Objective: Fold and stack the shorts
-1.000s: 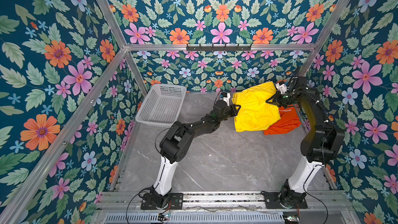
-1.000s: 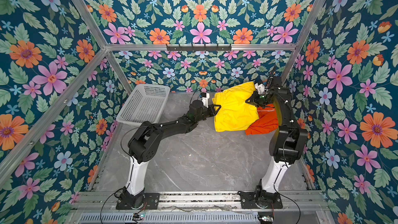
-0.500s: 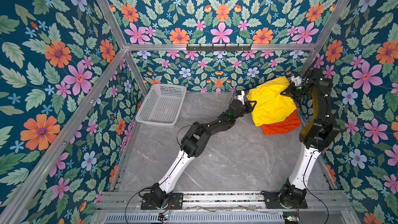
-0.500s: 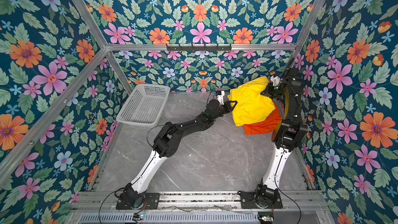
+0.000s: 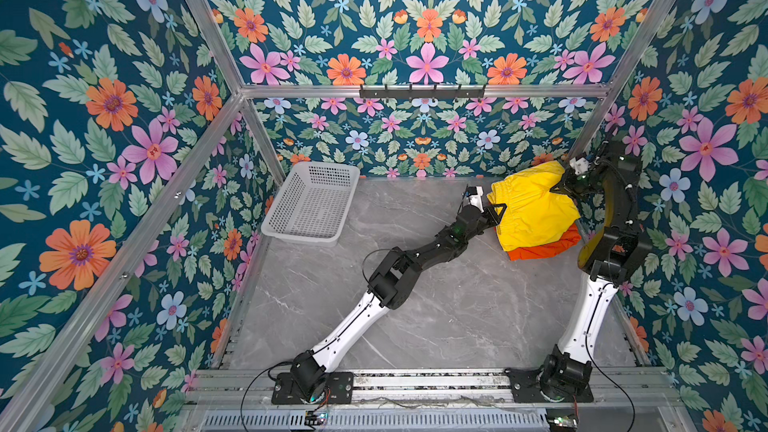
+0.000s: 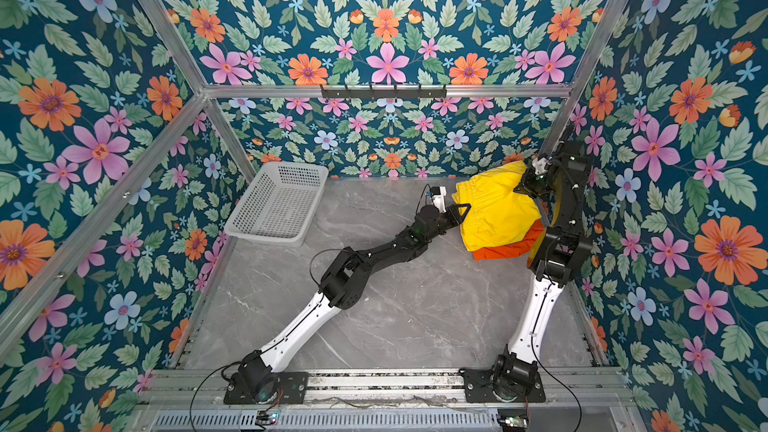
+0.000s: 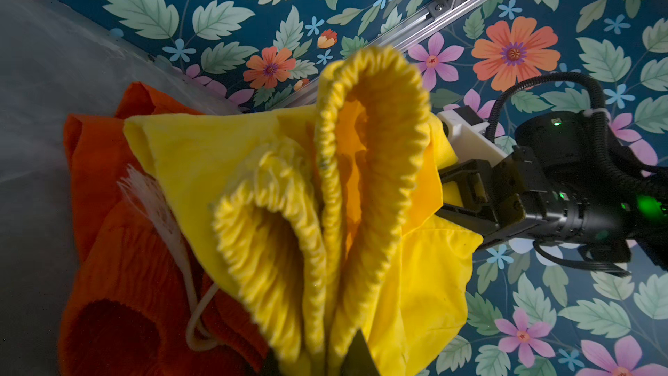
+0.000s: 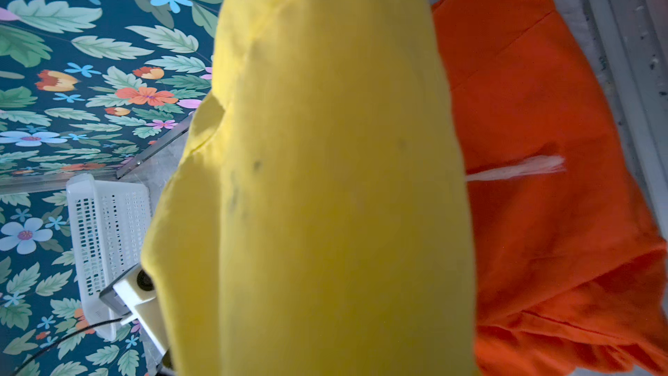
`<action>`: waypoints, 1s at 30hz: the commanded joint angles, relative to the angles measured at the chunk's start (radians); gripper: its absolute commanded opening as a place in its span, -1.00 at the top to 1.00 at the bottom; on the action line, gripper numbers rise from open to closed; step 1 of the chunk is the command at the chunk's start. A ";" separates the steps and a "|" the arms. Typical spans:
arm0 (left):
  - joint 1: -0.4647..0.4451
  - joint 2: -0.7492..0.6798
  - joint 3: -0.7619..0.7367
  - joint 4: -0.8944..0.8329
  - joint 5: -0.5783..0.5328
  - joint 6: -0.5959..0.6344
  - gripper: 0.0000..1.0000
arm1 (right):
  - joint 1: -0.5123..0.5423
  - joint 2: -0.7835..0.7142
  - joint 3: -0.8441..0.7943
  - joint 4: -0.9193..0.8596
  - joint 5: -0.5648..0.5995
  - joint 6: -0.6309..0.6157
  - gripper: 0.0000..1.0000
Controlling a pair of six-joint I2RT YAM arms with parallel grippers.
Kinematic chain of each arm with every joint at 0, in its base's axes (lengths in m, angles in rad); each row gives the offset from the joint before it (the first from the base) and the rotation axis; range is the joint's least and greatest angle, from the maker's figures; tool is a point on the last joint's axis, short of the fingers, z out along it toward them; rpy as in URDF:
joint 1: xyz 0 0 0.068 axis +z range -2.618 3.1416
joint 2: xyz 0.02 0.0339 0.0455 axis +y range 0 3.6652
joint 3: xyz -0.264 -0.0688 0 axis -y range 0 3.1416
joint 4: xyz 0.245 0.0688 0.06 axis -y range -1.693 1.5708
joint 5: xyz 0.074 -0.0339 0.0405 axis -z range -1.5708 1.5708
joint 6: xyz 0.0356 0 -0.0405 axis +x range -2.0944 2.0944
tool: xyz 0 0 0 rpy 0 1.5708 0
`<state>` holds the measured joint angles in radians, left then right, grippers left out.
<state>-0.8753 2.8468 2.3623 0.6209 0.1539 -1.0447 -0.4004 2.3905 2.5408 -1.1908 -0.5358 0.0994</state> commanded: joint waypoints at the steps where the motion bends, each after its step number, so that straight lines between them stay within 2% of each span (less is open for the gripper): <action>1: 0.006 0.034 0.038 0.022 -0.082 0.015 1.00 | -0.024 0.012 -0.008 0.146 0.089 0.024 1.00; 7: 0.009 0.055 0.039 0.014 -0.104 0.035 0.96 | -0.029 0.058 -0.054 0.225 0.074 0.031 1.00; 10: 0.011 0.054 0.035 0.019 -0.108 0.050 0.72 | -0.029 0.084 -0.054 0.242 0.062 0.031 1.00; 14: 0.016 0.040 0.019 0.016 -0.108 0.053 0.23 | -0.029 0.102 -0.065 0.260 0.054 0.024 1.00; 18: 0.024 -0.011 -0.060 0.019 -0.106 0.066 0.15 | -0.029 0.114 -0.081 0.289 0.050 0.025 1.00; 22: 0.038 -0.107 -0.209 0.044 -0.103 0.088 0.10 | -0.029 0.136 -0.056 0.288 0.045 0.008 1.00; 24: 0.042 -0.156 -0.274 0.049 -0.103 0.120 0.11 | -0.029 0.153 -0.021 0.268 0.055 0.009 0.64; 26: 0.047 -0.207 -0.338 0.047 -0.102 0.150 0.12 | -0.029 0.158 0.001 0.263 0.083 0.022 0.20; 30: 0.052 -0.309 -0.461 0.034 -0.109 0.202 0.11 | -0.029 0.122 0.005 0.269 0.185 0.042 -0.32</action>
<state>-0.8261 2.5900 1.9499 0.6327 0.0544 -0.9073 -0.4309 2.5385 2.5389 -0.9375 -0.4305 0.1307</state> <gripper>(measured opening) 0.441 0.638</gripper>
